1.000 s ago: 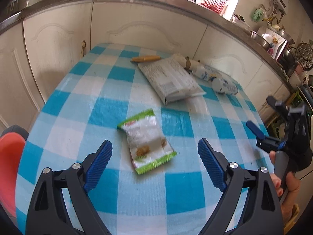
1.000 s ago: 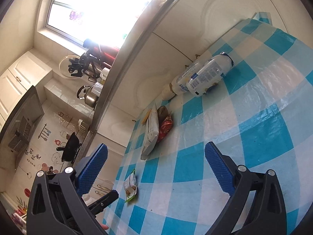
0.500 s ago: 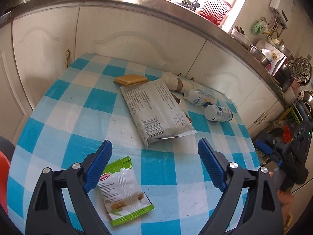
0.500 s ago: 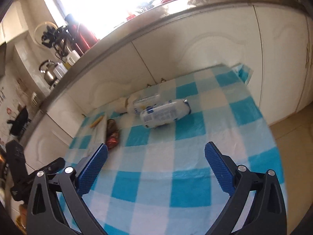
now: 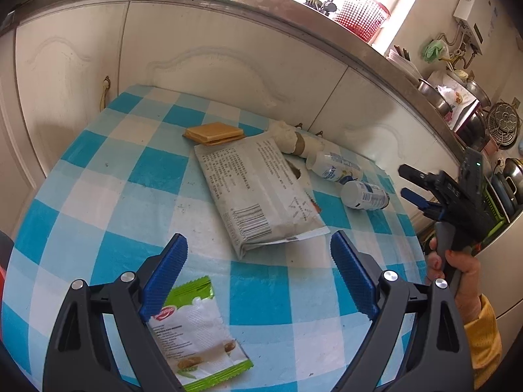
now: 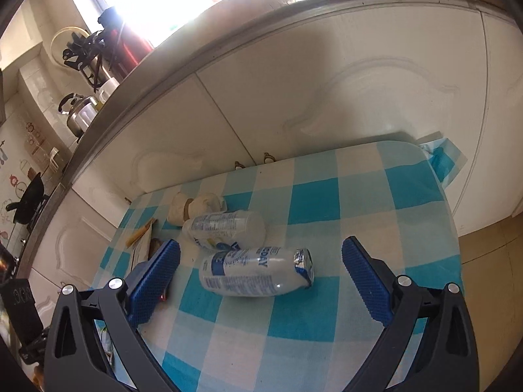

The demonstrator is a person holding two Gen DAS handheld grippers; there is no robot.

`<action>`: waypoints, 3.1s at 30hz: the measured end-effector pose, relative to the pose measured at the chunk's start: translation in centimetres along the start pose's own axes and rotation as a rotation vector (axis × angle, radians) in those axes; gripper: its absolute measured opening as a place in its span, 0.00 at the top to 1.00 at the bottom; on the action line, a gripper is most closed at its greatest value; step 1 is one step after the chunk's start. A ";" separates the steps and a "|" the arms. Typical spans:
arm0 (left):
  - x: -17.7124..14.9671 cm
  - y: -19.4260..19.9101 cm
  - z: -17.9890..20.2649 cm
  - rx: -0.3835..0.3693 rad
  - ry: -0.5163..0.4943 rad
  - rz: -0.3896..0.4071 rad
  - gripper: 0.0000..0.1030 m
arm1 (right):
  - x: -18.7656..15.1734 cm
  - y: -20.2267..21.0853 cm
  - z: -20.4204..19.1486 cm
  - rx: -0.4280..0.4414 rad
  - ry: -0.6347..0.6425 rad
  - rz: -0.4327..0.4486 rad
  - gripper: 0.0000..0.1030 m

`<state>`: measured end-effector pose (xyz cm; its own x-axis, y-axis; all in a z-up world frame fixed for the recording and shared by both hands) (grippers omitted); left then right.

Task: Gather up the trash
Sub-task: 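Grasp the white printed paper bag with the left gripper while the right gripper grasps a white bottle, then carry bag and bottle over the red bucket and open both grippers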

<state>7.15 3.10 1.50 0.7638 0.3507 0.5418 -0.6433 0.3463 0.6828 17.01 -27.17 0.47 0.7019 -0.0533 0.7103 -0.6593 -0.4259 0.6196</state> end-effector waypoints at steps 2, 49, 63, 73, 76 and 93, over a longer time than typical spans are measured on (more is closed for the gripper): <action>0.2 -0.3 0.7 -0.018 -0.007 -0.001 0.13 | 0.7 -0.8 0.1 0.029 -0.007 -0.003 0.07; 1.7 -6.8 3.8 0.131 -0.116 -0.014 0.66 | -3.2 -8.2 -8.6 0.227 0.189 -0.199 0.55; 0.6 -5.6 2.7 0.119 -0.111 -0.027 0.81 | -3.4 -2.0 -8.3 0.250 0.043 -0.019 0.56; 1.0 -3.4 1.7 0.113 -0.093 -0.007 0.13 | -5.0 5.6 -2.8 0.040 0.004 0.066 0.56; 1.7 -3.5 1.8 0.209 -0.179 0.044 0.08 | -6.2 6.3 -0.5 -0.033 -0.023 0.051 0.56; 3.9 -6.3 -2.6 0.165 -0.354 -0.095 0.05 | -9.7 3.9 -3.1 -0.060 0.057 -0.052 0.56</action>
<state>14.04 4.50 -1.99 0.8086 -0.0071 0.5884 -0.5743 0.2084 0.7917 6.81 -25.49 -3.01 0.7198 0.0198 0.6939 -0.6390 -0.3714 0.6736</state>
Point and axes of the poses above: each gripper's, at about its wrist camera, not at the fingertips, and y roughly against the way its jaws point, z to its right, x to its top, the point moved 5 cm from there along -y, roughly the way its jaws point, and after that the axes turned 12 degrees about y, right-handed, at the moved point
